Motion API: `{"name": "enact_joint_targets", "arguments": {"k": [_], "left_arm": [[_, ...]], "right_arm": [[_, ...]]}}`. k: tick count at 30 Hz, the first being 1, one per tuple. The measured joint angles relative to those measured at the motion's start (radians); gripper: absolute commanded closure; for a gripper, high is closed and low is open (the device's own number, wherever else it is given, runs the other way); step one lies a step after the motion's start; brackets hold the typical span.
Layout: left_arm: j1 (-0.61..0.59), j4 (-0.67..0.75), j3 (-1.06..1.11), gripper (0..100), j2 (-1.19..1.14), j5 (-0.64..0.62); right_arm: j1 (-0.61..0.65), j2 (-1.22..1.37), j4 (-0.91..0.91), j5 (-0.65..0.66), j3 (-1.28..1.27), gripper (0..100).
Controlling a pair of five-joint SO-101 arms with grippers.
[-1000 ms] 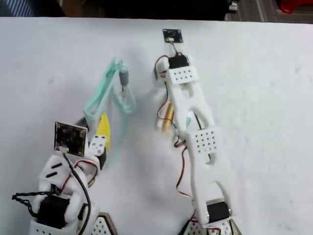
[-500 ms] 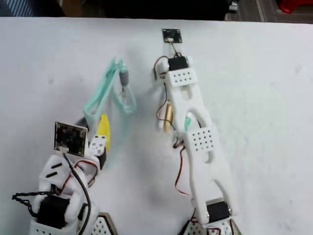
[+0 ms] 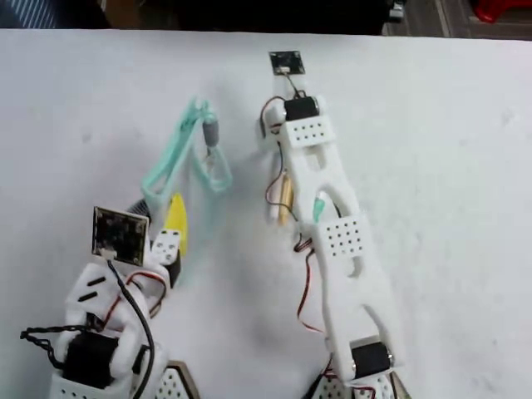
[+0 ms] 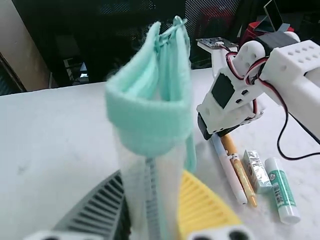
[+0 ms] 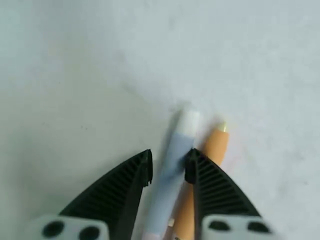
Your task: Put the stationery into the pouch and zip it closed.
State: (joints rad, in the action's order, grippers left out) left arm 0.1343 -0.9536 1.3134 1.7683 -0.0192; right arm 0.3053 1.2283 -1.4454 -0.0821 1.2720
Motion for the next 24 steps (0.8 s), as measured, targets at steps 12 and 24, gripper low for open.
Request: {"name": "enact_joint_targets", "arguments": {"k": [12, 24], "left_arm": [[0.000, -0.100, -0.048, 73, 0.002, -0.043], [0.000, -0.100, -0.048, 73, 0.002, -0.043]], "right_arm": [[-0.003, 0.021, 0.000, 0.104, 0.003, 88.5], [0.021, 0.026, -0.002, 0.192, 0.003, 98.2]]}}
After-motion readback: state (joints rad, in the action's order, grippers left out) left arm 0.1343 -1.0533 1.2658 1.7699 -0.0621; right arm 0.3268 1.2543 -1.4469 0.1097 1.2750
